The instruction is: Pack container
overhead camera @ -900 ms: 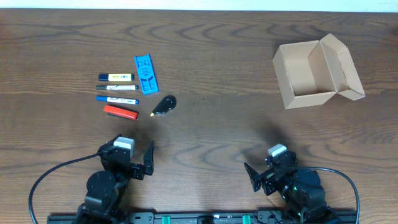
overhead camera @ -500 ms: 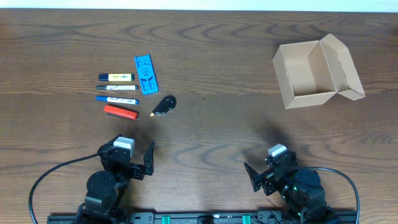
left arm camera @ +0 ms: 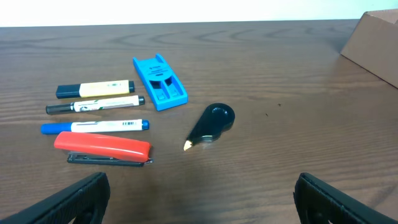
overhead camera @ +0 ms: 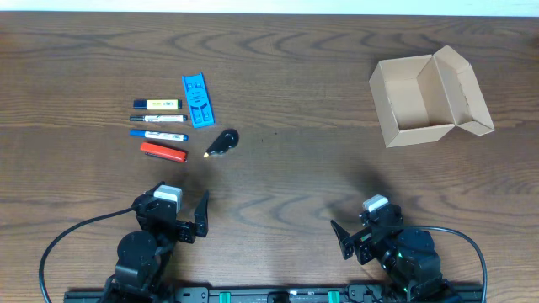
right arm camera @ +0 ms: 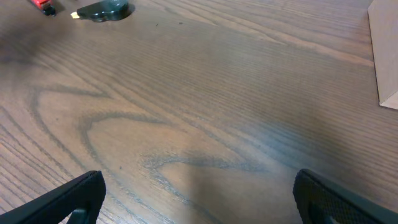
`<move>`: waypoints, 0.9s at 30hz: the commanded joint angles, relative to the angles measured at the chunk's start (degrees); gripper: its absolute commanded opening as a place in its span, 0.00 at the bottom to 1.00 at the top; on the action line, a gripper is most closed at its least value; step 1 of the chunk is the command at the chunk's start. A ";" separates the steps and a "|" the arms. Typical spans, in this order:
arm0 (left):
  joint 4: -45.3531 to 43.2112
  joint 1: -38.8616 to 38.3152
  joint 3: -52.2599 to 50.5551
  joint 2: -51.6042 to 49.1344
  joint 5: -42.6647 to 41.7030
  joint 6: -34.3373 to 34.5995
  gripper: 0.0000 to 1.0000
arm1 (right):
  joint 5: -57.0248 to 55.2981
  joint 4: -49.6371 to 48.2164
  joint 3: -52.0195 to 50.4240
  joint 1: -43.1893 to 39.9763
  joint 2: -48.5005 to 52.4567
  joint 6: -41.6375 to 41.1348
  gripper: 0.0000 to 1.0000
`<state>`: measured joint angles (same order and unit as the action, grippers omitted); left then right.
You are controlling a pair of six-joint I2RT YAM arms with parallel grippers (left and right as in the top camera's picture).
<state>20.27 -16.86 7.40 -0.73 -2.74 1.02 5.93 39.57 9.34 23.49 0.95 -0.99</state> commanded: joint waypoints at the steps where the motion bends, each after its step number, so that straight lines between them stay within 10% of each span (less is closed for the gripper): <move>1: 0.04 0.35 -1.29 0.48 0.83 -0.66 0.95 | -0.39 0.02 -0.17 0.59 -0.61 0.66 0.99; 27: 0.04 0.35 -1.29 0.48 0.83 -0.66 0.95 | -1.42 -0.24 -0.17 0.59 -0.61 0.70 0.99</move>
<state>20.27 -16.86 7.42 -0.73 -2.74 1.02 5.87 39.53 9.34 23.49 0.95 -0.99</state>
